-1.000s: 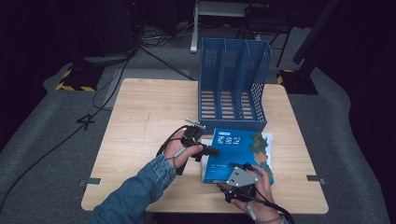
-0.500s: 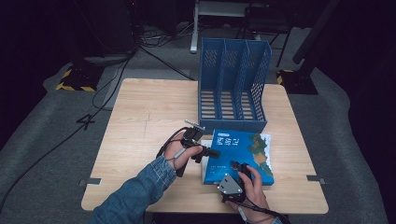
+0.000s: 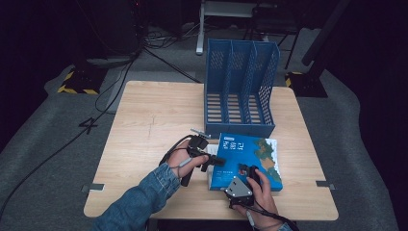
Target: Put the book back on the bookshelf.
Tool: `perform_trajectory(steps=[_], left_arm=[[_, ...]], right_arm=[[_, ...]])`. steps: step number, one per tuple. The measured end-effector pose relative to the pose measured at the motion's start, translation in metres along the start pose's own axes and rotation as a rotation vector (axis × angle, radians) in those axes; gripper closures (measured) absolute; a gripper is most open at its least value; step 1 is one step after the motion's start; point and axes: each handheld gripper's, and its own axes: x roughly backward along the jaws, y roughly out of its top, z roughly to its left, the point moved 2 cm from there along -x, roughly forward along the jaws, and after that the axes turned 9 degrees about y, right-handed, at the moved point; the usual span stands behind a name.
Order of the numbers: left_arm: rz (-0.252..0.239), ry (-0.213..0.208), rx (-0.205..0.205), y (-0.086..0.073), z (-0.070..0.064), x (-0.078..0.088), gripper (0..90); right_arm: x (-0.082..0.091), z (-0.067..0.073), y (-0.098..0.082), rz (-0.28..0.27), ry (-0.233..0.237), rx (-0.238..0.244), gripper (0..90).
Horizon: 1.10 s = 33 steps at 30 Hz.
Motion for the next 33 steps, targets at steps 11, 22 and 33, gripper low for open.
perform_trajectory(steps=[11,22,33], left_arm=[[0.082,0.011,0.016,-0.017,-0.005,-0.009,65.9],[0.076,-0.12,0.105,-0.017,-0.008,-0.007,73.1],[0.059,-0.168,0.139,-0.009,-0.008,-0.002,75.7]], right_arm=[[0.0,0.005,-0.001,-0.031,-0.057,0.035,0.5],[-0.009,0.002,-0.003,-0.117,-0.081,0.016,0.6],[-0.01,0.003,0.006,-0.018,-0.182,0.188,0.0]])
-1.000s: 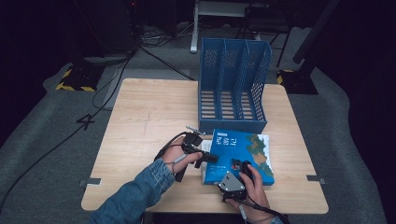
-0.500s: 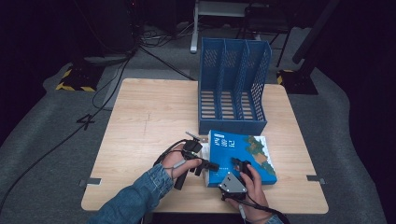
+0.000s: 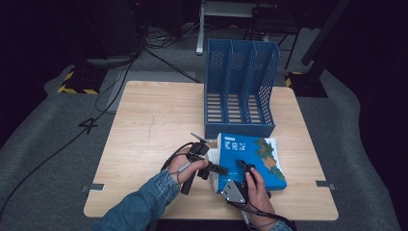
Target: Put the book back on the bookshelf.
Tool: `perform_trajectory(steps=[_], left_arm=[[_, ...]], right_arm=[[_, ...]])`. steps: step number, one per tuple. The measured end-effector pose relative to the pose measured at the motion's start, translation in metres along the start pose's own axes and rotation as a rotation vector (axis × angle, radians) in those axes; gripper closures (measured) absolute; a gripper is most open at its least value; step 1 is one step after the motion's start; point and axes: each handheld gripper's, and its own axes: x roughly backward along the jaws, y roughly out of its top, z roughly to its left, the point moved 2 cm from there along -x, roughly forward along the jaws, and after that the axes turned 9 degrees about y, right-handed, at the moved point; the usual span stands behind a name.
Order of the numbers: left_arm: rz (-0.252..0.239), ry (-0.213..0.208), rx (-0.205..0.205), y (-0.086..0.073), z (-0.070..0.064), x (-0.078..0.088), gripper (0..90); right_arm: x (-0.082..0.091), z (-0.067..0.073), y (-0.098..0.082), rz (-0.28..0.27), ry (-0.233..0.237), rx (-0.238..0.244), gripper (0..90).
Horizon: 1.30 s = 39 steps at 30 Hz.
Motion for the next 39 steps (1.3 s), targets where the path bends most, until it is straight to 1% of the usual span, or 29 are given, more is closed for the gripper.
perform_trajectory(steps=[1,5,7,9,10,12,14,17,18,19,20,21,22,23,25,28,30,31,32,34,36,37,38,39], left_arm=[[-0.002,0.001,-0.001,0.0,0.0,0.0,75.7],[-0.006,-0.021,0.014,0.002,0.001,0.001,75.6],[-0.008,-0.01,0.012,0.003,0.001,0.0,75.4],[-0.011,0.015,0.005,0.002,0.001,-0.002,75.3],[-0.017,0.032,-0.001,0.001,0.001,-0.003,75.4],[-0.026,0.046,-0.012,0.001,0.0,-0.004,75.3],[-0.03,0.047,-0.013,0.0,0.001,-0.004,74.6],[-0.033,0.047,-0.013,0.0,0.003,-0.006,71.2],[-0.034,0.053,-0.012,-0.001,0.003,-0.007,70.5],[-0.036,0.057,-0.012,-0.001,0.003,-0.008,69.8],[-0.036,0.069,-0.014,-0.002,0.003,-0.009,69.0],[-0.044,0.073,-0.012,-0.002,0.003,-0.009,69.0],[-0.047,0.075,-0.008,-0.002,0.003,-0.01,68.9],[-0.052,0.074,-0.005,-0.002,0.003,-0.01,69.0],[-0.055,0.075,-0.005,-0.002,0.003,-0.01,68.9],[-0.065,0.086,-0.023,-0.003,0.004,-0.009,68.8],[-0.074,0.105,-0.041,-0.003,0.004,-0.009,67.5],[-0.083,0.111,-0.047,-0.003,0.005,-0.009,66.6],[-0.087,0.119,-0.05,-0.002,0.005,-0.009,65.9],[-0.1,0.122,-0.046,-0.001,0.006,-0.009,65.9],[-0.108,0.126,-0.039,-0.001,0.007,-0.008,66.0],[-0.111,0.125,-0.034,-0.001,0.008,-0.008,66.2],[-0.118,0.123,-0.019,-0.001,0.007,-0.008,66.3],[-0.125,0.119,-0.013,-0.001,0.008,-0.008,66.3]], right_arm=[[0.0,0.0,0.0,0.012,-0.004,0.008,0.0],[0.001,-0.003,0.001,0.001,-0.008,0.011,0.0],[0.001,-0.005,0.001,-0.008,0.003,-0.003,0.0],[-0.002,-0.006,-0.002,-0.011,0.022,0.011,0.0],[-0.003,-0.005,-0.003,-0.012,0.016,0.012,0.6],[-0.005,-0.005,-0.004,-0.032,0.015,0.009,0.7],[-0.005,-0.006,-0.005,-0.042,0.013,0.006,0.8],[-0.006,-0.004,-0.006,-0.061,0.016,0.01,1.3],[-0.007,-0.005,-0.005,-0.076,0.016,0.019,1.4],[-0.008,-0.005,-0.006,-0.095,0.026,0.017,1.3],[-0.009,-0.005,-0.006,-0.108,0.024,-0.007,0.9],[-0.011,-0.004,-0.006,-0.134,0.024,-0.048,0.8],[-0.012,-0.003,-0.006,-0.14,0.028,-0.07,0.8],[-0.012,-0.004,-0.007,-0.142,0.03,-0.081,0.7],[-0.013,-0.004,-0.006,-0.14,0.028,-0.081,0.5],[-0.013,-0.005,-0.005,-0.13,0.03,-0.078,0.9],[-0.013,-0.005,-0.004,-0.114,0.035,-0.072,5.1],[-0.012,-0.006,-0.003,-0.089,0.04,-0.049,8.4],[-0.011,-0.005,-0.002,-0.064,0.034,-0.03,11.6],[-0.01,-0.004,0.0,-0.013,0.026,0.012,16.9],[-0.01,-0.005,0.002,0.023,0.016,0.044,18.6],[-0.011,-0.005,0.002,0.032,0.008,0.045,19.3],[-0.012,-0.006,0.003,0.054,0.006,0.068,19.6],[-0.012,-0.006,0.004,0.072,-0.001,0.081,19.6]])
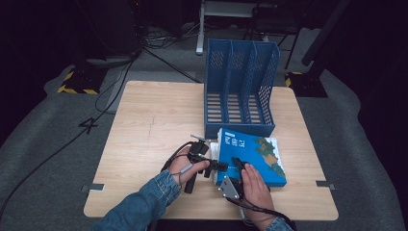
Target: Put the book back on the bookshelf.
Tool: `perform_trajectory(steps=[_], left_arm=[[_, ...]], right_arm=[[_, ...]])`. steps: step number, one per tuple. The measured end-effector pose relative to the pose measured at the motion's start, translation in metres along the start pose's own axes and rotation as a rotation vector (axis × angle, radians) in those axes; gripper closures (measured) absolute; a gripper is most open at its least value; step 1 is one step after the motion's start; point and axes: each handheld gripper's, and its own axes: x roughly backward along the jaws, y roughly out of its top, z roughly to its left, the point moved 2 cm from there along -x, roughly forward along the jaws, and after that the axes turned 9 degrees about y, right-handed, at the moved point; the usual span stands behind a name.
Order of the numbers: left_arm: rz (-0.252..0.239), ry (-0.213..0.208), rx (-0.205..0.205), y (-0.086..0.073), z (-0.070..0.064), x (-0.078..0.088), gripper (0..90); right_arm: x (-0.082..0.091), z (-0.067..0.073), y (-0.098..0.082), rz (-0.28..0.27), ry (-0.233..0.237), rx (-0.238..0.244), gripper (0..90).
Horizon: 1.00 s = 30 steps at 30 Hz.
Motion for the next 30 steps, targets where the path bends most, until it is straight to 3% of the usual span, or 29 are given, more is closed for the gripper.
perform_trajectory(steps=[7,10,16,18,25,26,28,30], left_arm=[[-0.032,0.007,0.016,0.001,0.003,-0.003,66.4],[-0.041,0.039,-0.012,0.0,0.004,-0.006,63.6],[-0.037,0.034,-0.034,0.001,0.011,-0.005,60.9],[-0.029,0.088,-0.102,0.001,0.014,-0.003,56.6],[-0.04,0.085,-0.113,0.0,0.018,0.001,51.7],[-0.072,0.077,-0.123,0.002,0.02,0.01,50.1],[-0.087,0.077,-0.116,0.003,0.02,0.016,54.3],[-0.139,0.11,-0.136,0.007,0.023,0.028,52.0]], right_arm=[[-0.004,-0.003,0.002,0.044,-0.014,0.022,21.3],[-0.005,-0.002,0.002,0.06,-0.003,0.019,29.6],[-0.006,-0.001,0.002,0.107,-0.009,0.053,37.5],[-0.007,-0.001,0.002,0.113,-0.008,0.056,43.0],[-0.009,-0.002,0.002,0.111,0.001,0.062,47.8],[-0.009,-0.002,0.002,0.11,0.003,0.06,48.5],[-0.008,-0.003,0.002,0.106,0.011,0.055,51.3],[-0.008,-0.003,0.002,0.105,0.01,0.06,53.0]])
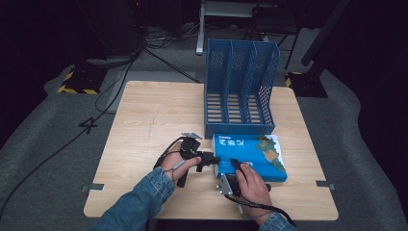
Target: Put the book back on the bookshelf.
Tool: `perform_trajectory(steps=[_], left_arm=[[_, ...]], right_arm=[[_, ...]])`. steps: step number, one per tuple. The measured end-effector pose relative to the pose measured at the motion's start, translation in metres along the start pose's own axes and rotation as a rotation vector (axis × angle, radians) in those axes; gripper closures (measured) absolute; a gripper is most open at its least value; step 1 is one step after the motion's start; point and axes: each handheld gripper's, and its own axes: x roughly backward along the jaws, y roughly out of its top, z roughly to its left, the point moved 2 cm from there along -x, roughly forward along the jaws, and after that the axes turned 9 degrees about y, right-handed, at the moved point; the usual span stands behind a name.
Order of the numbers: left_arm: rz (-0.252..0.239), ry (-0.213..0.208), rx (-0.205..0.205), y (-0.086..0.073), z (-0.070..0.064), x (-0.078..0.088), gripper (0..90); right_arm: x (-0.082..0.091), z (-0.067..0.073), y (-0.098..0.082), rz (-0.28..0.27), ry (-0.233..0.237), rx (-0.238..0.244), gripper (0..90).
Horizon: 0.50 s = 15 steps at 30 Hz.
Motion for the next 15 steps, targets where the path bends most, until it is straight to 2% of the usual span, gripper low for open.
perform_trajectory(steps=[3,5,7,8,9,10,11,12,13,15], left_arm=[[-0.038,0.059,-0.058,0.001,0.011,0.006,46.8],[-0.043,0.156,-0.129,0.0,0.028,0.007,41.1],[-0.039,0.236,-0.189,-0.002,0.04,0.009,39.6],[-0.029,0.297,-0.225,-0.003,0.05,0.011,39.0],[-0.012,0.339,-0.239,-0.004,0.059,0.013,38.8],[-0.009,0.357,-0.246,-0.005,0.064,0.014,38.6],[-0.002,0.375,-0.235,-0.006,0.071,0.016,38.3],[-0.002,0.375,-0.235,-0.006,0.071,0.016,37.9],[0.009,0.385,-0.212,-0.007,0.081,0.018,36.8],[0.028,0.419,-0.218,-0.009,0.094,0.023,36.4]], right_arm=[[0.003,-0.004,0.0,-0.019,0.0,-0.018,57.4],[0.006,-0.008,0.0,-0.038,0.004,-0.036,58.7],[0.008,-0.01,-0.001,-0.04,0.013,-0.049,59.1],[0.008,-0.01,0.0,-0.045,0.013,-0.052,59.2],[0.009,-0.011,0.0,-0.043,0.018,-0.049,59.4],[0.009,-0.012,0.0,-0.043,0.023,-0.052,59.5],[0.009,-0.013,0.0,-0.046,0.025,-0.052,59.7],[0.009,-0.013,0.0,-0.046,0.025,-0.052,59.7],[0.012,-0.016,0.0,-0.051,0.037,-0.068,59.9],[0.014,-0.02,0.0,-0.056,0.046,-0.076,60.0]])
